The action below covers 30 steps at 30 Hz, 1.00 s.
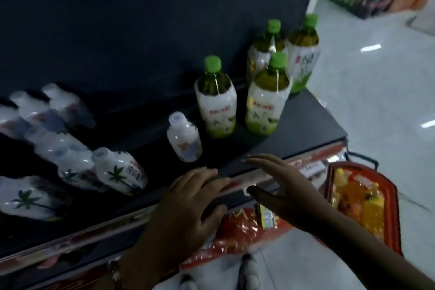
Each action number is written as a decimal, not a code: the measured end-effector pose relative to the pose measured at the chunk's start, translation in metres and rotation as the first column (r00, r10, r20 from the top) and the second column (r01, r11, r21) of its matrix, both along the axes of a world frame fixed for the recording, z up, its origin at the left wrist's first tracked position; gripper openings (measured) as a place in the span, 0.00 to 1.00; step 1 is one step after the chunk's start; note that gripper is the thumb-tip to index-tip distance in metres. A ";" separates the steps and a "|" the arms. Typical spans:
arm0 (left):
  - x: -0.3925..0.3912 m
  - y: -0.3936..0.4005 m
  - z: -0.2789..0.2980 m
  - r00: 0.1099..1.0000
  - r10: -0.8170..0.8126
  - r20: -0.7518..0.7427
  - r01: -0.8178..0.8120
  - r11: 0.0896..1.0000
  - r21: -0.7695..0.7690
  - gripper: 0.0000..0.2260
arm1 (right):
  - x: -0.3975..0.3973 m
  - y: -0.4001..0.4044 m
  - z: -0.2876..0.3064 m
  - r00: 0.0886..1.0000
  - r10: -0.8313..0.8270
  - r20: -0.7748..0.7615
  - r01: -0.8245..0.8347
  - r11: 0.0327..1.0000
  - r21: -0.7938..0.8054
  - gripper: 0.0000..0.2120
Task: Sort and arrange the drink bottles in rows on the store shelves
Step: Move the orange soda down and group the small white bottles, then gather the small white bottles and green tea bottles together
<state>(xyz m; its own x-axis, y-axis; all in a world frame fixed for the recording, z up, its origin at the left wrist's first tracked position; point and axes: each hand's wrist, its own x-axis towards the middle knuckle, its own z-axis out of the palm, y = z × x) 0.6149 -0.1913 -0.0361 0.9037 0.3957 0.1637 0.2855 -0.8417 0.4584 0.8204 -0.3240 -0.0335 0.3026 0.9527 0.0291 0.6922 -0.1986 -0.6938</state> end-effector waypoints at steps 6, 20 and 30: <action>-0.023 -0.033 -0.083 0.995 0.000 -0.096 -0.042 0.901 -0.431 0.19 | -0.035 -0.068 -0.087 0.900 -0.324 -0.292 0.311 0.946 -0.094 0.19; 0.046 -0.011 -0.364 0.919 0.387 0.073 -0.378 0.918 -0.121 0.24 | 0.015 -0.009 -0.404 0.773 -0.439 -0.458 0.511 0.859 0.038 0.24; 0.074 0.041 -0.413 0.911 0.384 0.150 -0.400 0.731 0.553 0.29 | 0.033 0.069 -0.499 0.743 -0.594 -0.308 0.661 0.722 0.202 0.27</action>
<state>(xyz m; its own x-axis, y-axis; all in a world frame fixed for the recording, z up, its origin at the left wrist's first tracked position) 0.6891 -0.1507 -0.4492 0.6820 0.5445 0.4883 0.6434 -0.7641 -0.0466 0.8536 -0.2551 -0.5330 0.8579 0.4981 0.1262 0.3118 -0.3093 -0.8984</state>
